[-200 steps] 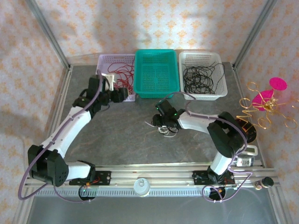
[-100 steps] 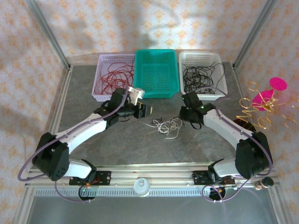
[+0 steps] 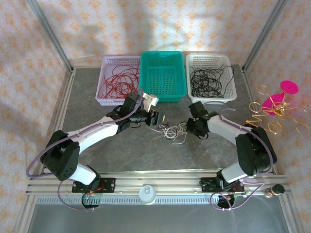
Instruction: Untangle the cables
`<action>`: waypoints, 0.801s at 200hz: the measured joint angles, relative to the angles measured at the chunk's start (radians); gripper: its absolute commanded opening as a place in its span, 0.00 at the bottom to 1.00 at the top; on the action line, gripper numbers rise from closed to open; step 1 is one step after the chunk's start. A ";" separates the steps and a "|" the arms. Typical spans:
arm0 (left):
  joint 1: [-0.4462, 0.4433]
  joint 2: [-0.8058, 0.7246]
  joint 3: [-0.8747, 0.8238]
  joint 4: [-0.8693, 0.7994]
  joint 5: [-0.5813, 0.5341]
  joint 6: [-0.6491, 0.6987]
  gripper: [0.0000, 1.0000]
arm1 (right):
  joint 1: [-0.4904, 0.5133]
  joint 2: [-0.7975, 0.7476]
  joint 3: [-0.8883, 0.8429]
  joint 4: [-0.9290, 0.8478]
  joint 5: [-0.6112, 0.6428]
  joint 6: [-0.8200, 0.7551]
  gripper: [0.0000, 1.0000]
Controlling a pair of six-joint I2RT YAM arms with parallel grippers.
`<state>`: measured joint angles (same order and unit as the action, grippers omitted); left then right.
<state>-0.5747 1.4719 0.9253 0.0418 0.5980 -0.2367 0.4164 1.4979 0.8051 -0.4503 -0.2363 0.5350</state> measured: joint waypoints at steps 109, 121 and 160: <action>-0.002 0.002 0.023 0.000 0.002 0.003 0.51 | 0.061 0.070 0.013 0.014 0.114 0.065 0.09; -0.002 0.007 0.027 0.000 0.011 0.005 0.51 | 0.060 0.070 0.024 0.010 0.119 0.051 0.15; -0.027 0.072 0.043 0.001 0.059 0.049 0.52 | 0.060 0.041 0.101 -0.031 0.108 0.009 0.34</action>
<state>-0.6014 1.5440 0.9688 0.0429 0.6571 -0.1875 0.4763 1.5391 0.9062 -0.4816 -0.1284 0.5438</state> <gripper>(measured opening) 0.523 0.327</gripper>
